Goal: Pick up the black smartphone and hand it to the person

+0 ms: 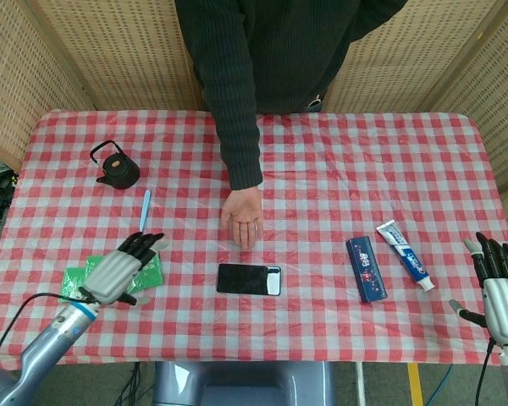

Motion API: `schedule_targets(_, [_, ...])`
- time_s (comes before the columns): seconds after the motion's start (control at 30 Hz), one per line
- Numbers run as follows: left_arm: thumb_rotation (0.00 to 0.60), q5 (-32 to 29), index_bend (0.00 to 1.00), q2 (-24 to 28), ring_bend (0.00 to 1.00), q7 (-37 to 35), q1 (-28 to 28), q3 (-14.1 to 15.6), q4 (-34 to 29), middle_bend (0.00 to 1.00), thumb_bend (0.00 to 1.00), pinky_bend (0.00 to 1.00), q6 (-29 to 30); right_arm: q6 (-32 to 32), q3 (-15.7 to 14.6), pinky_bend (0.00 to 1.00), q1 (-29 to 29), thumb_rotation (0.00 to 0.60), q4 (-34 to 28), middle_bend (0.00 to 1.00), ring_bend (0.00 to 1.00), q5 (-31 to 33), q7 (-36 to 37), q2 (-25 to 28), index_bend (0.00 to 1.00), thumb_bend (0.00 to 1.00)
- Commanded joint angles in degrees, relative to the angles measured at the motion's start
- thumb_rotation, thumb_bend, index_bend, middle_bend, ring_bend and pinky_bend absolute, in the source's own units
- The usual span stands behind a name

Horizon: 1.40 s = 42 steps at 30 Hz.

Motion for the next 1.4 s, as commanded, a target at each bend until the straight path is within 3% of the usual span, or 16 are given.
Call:
schedule_targets(0.03, [0.600, -6.49, 0.00, -6.73, 0.00, 4.97, -6.96, -4.07, 1.85, 0.00, 0.00, 0.00, -7.69, -0.40, 0.21, 0.00, 0.18, 0.600, 0.30, 0.00, 0.00, 0.60, -0.51, -0.27, 0.06, 0.00])
schedule_targets(0.27, [0.600, -17.50, 0.00, -14.42, 0.00, 12.47, -14.57, -7.00, 5.69, 0.00, 0.00, 0.00, -14.59, -0.80, 0.46, 0.00, 0.14, 0.600, 0.17, 0.00, 0.00, 1.79, -1.02, -0.28, 0.06, 0.00])
schedule_targets(0.4, [0.600, -24.40, 0.00, -17.69, 0.00, 17.10, -18.17, -6.98, 7.26, 0.00, 0.00, 0.00, -16.20, -0.98, 0.78, 0.00, 0.10, 0.600, 0.25, 0.00, 0.00, 2.76, -1.25, -0.24, 0.06, 0.00])
schedule_targets(0.73, [0.600, -35.32, 0.00, -21.82, 0.00, 24.49, -22.76, -5.05, 8.38, 0.00, 0.00, 0.02, -12.48, -1.90, 1.17, 0.00, 0.27, 0.600, 0.84, 0.00, 0.00, 4.26, -0.87, -0.27, 0.06, 0.00])
schedule_targets(1.03, [0.600, -38.24, 0.00, -23.88, 0.01, 25.54, -24.17, -3.78, 8.70, 0.00, 0.00, 0.04, -9.55, -2.22, 1.21, 0.00, 0.41, 0.600, 1.07, 0.00, 0.00, 4.31, -0.17, -0.14, 0.06, 0.00])
schedule_targets(1.13, [0.600, -38.91, 0.02, -24.52, 0.05, 25.35, -24.70, -3.78, 8.69, 0.00, 0.00, 0.10, -8.91, -2.43, 1.17, 0.00, 0.47, 0.600, 1.28, 0.00, 0.00, 4.35, 0.11, -0.16, 0.06, 0.00])
schedule_targets(1.27, [0.600, -38.95, 0.11, -25.80, 0.16, 25.95, -25.49, -3.78, 9.19, 0.05, 0.00, 0.26, -7.48, -2.42, 1.24, 0.00, 0.49, 0.600, 1.32, 0.00, 0.00, 4.35, 0.50, -0.07, 0.06, 0.00])
schedule_targets(1.4, [0.600, -40.40, 0.16, -28.18, 0.21, 28.57, -26.59, -3.69, 10.65, 0.11, 0.00, 0.33, -4.80, -2.37, 1.34, 0.00, 0.46, 0.600, 1.32, 0.00, 0.00, 4.46, 0.85, 0.11, 0.06, 0.00])
